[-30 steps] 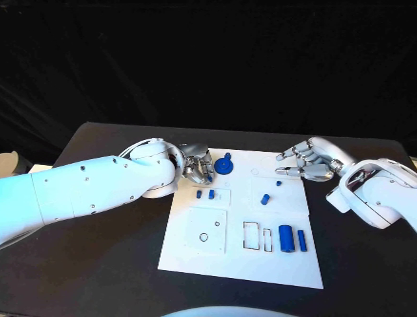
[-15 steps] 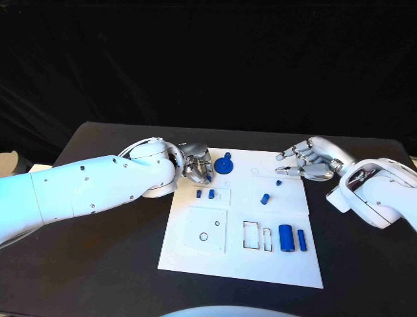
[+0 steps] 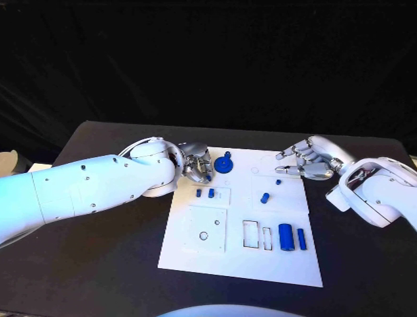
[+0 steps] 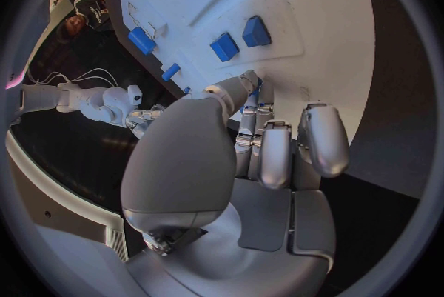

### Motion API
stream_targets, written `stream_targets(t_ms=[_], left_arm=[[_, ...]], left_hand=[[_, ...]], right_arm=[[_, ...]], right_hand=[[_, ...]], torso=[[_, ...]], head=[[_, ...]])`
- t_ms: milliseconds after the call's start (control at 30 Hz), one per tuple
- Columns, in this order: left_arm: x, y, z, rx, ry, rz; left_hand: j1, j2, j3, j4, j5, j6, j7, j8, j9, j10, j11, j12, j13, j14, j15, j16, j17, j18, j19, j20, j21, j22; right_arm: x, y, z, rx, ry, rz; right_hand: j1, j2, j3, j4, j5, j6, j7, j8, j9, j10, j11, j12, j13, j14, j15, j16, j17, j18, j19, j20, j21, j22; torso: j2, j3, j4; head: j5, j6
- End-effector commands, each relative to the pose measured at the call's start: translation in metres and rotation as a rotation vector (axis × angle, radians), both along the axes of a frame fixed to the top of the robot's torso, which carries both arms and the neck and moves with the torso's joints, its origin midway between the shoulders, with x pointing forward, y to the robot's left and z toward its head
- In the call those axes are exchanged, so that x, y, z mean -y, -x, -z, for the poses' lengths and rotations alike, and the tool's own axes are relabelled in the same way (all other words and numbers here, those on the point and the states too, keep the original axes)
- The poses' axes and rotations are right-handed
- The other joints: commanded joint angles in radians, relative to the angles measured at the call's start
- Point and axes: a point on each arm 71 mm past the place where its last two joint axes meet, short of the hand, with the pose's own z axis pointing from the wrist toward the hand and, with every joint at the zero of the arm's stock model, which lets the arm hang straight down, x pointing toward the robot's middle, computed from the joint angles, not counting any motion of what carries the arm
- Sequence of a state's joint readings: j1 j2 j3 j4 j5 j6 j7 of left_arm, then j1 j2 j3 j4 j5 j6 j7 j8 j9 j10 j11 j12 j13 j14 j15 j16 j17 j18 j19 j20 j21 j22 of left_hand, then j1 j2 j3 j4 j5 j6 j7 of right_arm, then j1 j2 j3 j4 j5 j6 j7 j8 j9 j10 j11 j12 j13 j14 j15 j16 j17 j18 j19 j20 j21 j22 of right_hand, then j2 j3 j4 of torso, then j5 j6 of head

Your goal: Assemble the parts on the task board

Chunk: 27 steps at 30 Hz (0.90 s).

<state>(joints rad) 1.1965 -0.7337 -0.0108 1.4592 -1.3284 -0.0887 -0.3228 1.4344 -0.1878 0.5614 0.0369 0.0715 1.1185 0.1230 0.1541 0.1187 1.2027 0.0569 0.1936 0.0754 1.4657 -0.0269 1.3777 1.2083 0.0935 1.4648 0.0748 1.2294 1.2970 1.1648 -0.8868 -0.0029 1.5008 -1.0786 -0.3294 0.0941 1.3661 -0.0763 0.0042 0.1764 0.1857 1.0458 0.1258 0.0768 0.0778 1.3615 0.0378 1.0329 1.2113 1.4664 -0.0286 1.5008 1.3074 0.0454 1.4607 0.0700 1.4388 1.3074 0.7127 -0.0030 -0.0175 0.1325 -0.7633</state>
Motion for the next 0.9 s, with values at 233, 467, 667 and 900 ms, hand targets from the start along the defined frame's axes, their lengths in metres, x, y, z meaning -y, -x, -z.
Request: stream_targets(t_ms=[233, 467, 667, 900], left_arm=[[0.0026, 0.0013, 0.0037, -0.028, -0.013, 0.020], [0.0026, 0.0009, 0.0045, -0.033, -0.014, 0.019], [0.0019, 0.0006, 0.0048, -0.034, -0.016, 0.016], [0.0008, 0.0000, 0.0049, -0.032, -0.016, 0.010]], left_hand=[[-0.023, -0.008, -0.001, -0.010, -0.001, -0.013, 0.012, -0.025, -0.011, -0.019, 0.013, -0.028, -0.005, 0.036, 0.010, 0.001, -0.009, -0.016, 0.012, 0.006, -0.004, 0.001], [-0.032, -0.017, -0.003, -0.011, -0.001, -0.041, 0.017, -0.051, -0.023, -0.036, 0.020, -0.050, -0.007, 0.034, 0.017, -0.001, -0.017, -0.015, 0.010, 0.011, -0.009, -0.002], [-0.038, -0.024, -0.005, -0.012, -0.001, -0.063, 0.022, -0.071, -0.032, -0.041, 0.024, -0.059, -0.006, 0.033, 0.020, -0.003, -0.023, -0.014, 0.008, 0.015, -0.014, -0.005], [-0.041, -0.029, -0.007, -0.012, -0.001, -0.092, 0.025, -0.089, -0.043, -0.046, 0.026, -0.066, -0.006, 0.031, 0.021, -0.005, -0.029, -0.013, 0.007, 0.017, -0.019, -0.007]], right_arm=[[-0.0016, 0.0010, 0.0007, -0.007, 0.004, -0.016], [-0.0019, 0.0011, 0.0007, -0.007, 0.003, -0.017], [-0.0016, 0.0010, 0.0006, -0.006, 0.003, -0.016], [-0.0015, 0.0010, 0.0006, -0.005, 0.003, -0.015]], right_hand=[[-0.005, 0.008, -0.006, 0.002, 0.007, 0.004, -0.001, 0.003, 0.001, -0.009, 0.001, -0.005, -0.001, 0.083, -0.006, -0.004, 0.178, 0.010, -0.009, 0.001, -0.005, 0.011], [-0.005, 0.008, -0.006, 0.002, 0.007, 0.004, -0.001, 0.003, 0.001, -0.009, 0.001, -0.005, -0.001, 0.083, -0.006, -0.004, 0.178, 0.010, -0.009, 0.001, -0.005, 0.011], [-0.005, 0.008, -0.006, 0.002, 0.007, 0.004, -0.001, 0.003, 0.001, -0.009, 0.001, -0.005, -0.001, 0.083, -0.006, -0.004, 0.178, 0.010, -0.009, 0.001, -0.005, 0.011], [-0.005, 0.008, -0.006, 0.002, 0.007, 0.004, -0.001, 0.003, 0.001, -0.009, 0.001, -0.005, -0.001, 0.083, -0.006, -0.004, 0.178, 0.010, -0.009, 0.001, -0.005, 0.011]], torso=[[0.000, 0.0006, 0.0004], [-0.001, 0.0008, -0.0004], [0.000, 0.0008, 0.0000], [0.000, 0.0005, -0.0004]], head=[[0.000, -0.002], [0.001, -0.001], [0.001, 0.000], [0.000, 0.001]])
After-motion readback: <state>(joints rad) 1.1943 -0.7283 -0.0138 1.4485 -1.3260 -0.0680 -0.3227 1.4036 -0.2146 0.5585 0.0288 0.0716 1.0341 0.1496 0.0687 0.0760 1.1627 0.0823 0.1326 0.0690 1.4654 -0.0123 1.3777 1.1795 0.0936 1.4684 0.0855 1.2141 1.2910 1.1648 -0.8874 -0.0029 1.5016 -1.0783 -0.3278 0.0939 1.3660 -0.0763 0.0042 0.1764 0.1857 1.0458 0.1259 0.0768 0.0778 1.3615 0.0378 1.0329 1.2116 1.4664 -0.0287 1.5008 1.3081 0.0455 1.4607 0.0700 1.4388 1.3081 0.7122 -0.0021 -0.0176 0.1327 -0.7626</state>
